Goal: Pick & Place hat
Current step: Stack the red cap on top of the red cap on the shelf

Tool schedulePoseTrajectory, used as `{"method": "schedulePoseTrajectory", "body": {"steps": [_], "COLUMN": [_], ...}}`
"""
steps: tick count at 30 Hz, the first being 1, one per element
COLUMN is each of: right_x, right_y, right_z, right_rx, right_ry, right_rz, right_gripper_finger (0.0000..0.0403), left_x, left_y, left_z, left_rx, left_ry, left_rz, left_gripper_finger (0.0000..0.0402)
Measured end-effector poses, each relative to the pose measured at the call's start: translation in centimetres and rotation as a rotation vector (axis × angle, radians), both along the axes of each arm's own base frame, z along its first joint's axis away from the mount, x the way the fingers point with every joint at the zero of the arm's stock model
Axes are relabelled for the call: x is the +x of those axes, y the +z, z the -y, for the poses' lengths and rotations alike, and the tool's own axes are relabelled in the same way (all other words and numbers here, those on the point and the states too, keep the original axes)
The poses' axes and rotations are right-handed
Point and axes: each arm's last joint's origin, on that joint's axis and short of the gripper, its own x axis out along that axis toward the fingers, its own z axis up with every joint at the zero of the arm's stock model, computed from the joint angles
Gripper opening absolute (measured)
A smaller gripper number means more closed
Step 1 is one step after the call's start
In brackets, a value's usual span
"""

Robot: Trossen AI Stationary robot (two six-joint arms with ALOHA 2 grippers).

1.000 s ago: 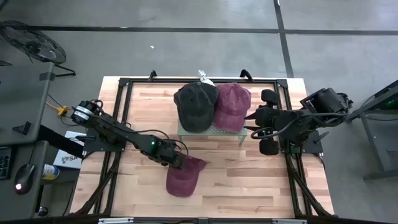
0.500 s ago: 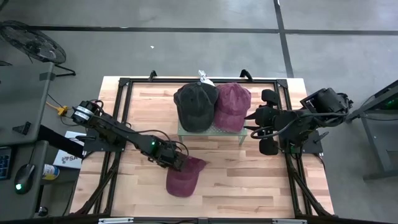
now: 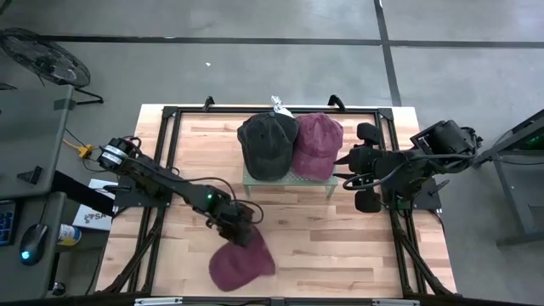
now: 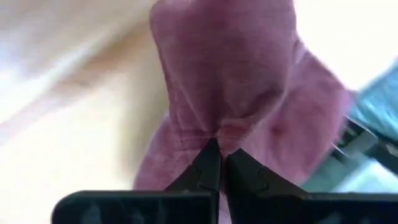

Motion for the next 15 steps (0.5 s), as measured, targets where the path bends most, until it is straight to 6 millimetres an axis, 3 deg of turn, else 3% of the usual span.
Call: {"method": "schedulePoseTrajectory", "body": {"steps": [4,9,15], "right_x": [0.0,0.0,0.0], "right_y": [0.0,0.0,0.0], "right_z": [0.0,0.0,0.0], "right_rx": [-0.003,-0.013,-0.004], "right_ry": [0.004,0.013,0.016], "right_rz": [-0.001,-0.003,-0.006], "right_gripper_finger": [0.0119,0.0119,0.0119], "left_x": [1.4,2.8,2.8], "left_y": [2.9,7.9,13.9], "left_z": [0.7,1.3,1.1], "left_rx": [-0.036,-0.044,0.066], "left_ry": [-0.085,-0.189,-0.245], "left_rz": [0.113,0.268,0.343], "left_gripper_finger": [0.0003,0.0002,0.0001]}}
